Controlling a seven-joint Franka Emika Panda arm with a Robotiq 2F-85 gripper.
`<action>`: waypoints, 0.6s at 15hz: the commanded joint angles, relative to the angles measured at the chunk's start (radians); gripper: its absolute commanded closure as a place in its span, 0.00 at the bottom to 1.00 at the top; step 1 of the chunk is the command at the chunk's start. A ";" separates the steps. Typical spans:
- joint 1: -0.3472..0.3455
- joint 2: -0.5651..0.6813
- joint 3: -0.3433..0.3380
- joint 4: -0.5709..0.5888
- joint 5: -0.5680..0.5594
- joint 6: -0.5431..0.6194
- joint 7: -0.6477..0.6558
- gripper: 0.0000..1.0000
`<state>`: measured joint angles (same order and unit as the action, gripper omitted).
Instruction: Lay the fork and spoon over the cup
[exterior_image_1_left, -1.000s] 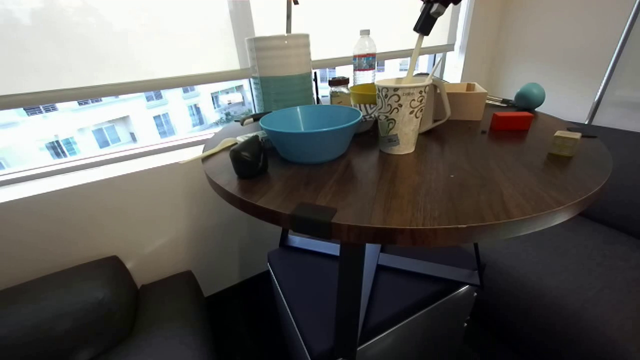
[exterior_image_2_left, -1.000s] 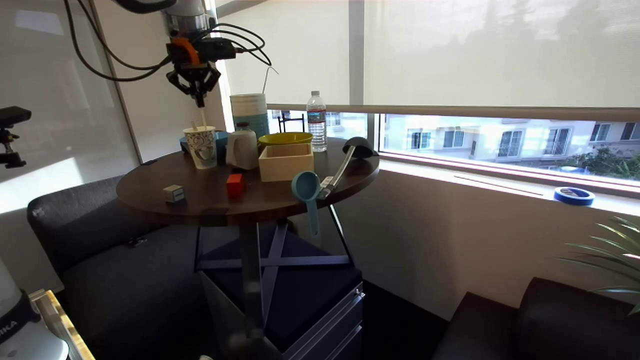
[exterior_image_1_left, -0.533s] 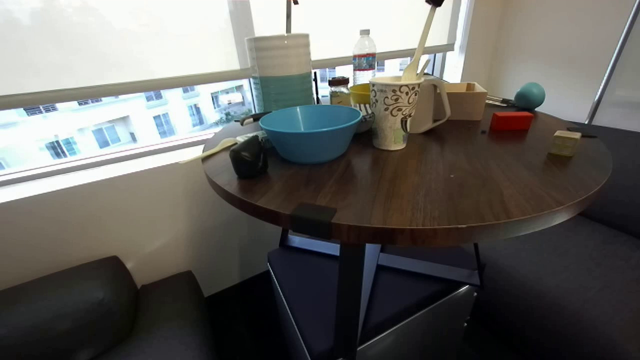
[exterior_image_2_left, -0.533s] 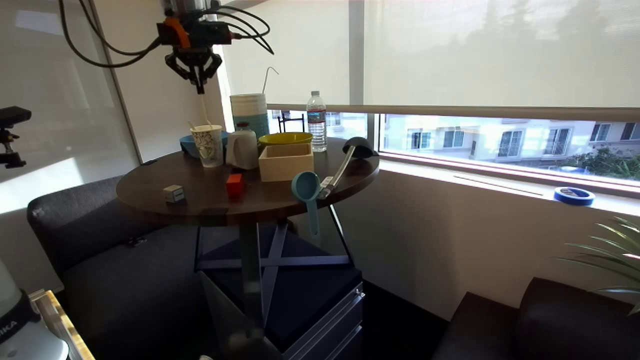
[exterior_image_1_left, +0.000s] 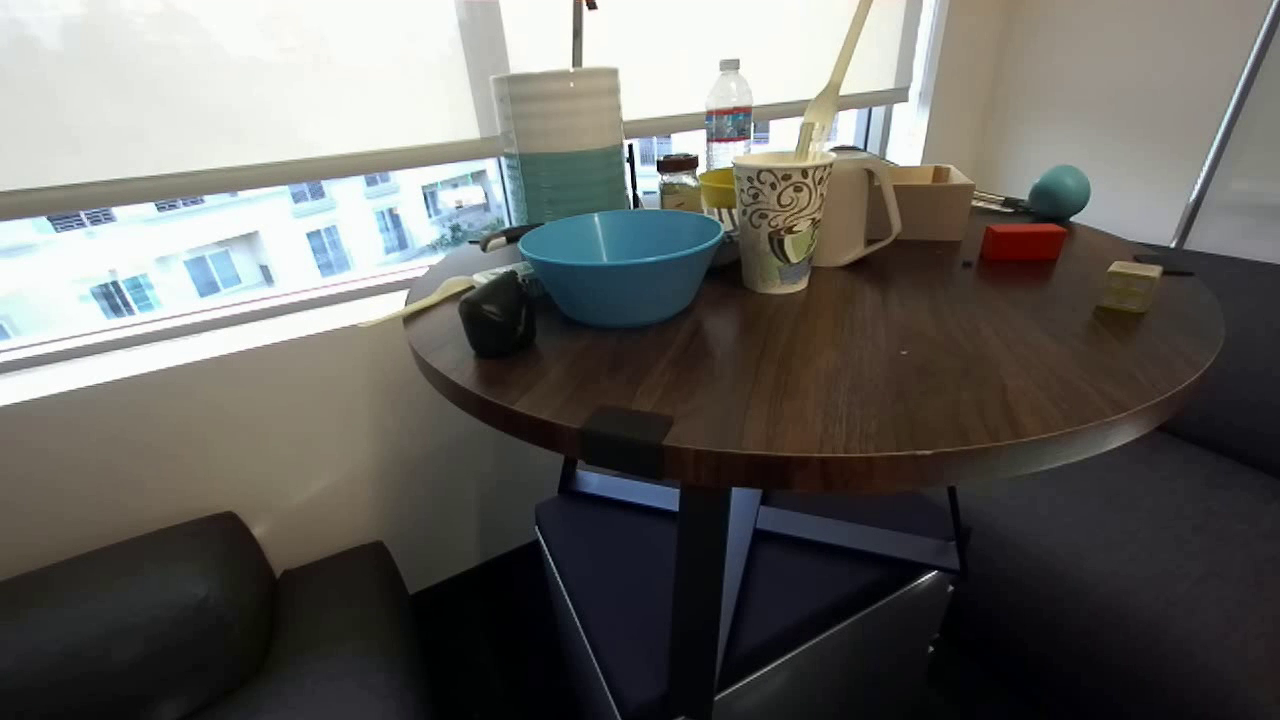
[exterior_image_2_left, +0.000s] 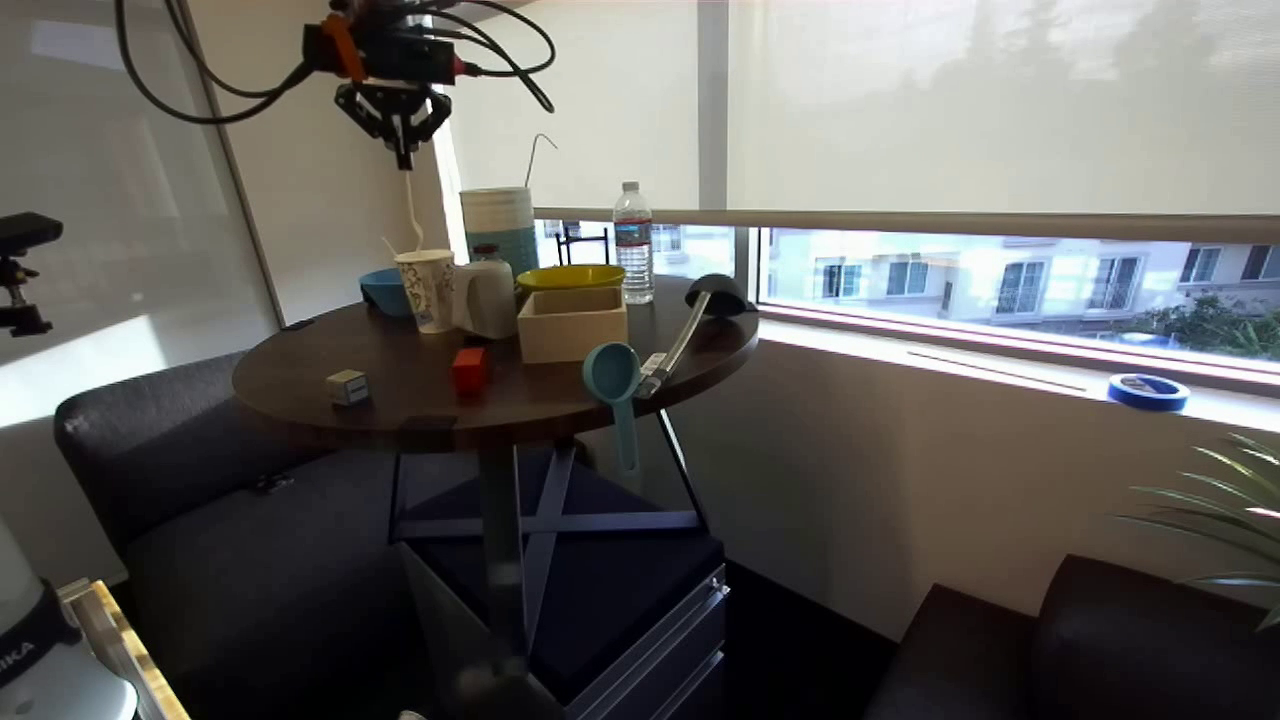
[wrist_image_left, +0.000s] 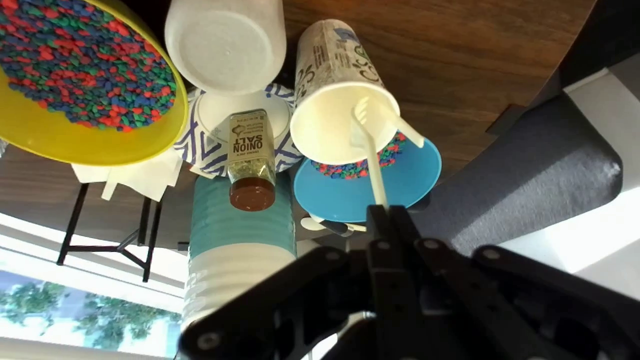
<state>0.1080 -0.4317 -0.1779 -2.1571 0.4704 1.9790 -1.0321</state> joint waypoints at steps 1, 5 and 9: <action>-0.007 -0.005 -0.003 0.012 0.084 -0.004 0.084 0.99; -0.029 -0.007 -0.004 -0.012 0.162 0.022 0.206 0.99; -0.059 -0.022 -0.022 -0.080 0.225 0.040 0.317 0.99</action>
<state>0.0708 -0.4315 -0.1934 -2.1787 0.6243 1.9921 -0.7777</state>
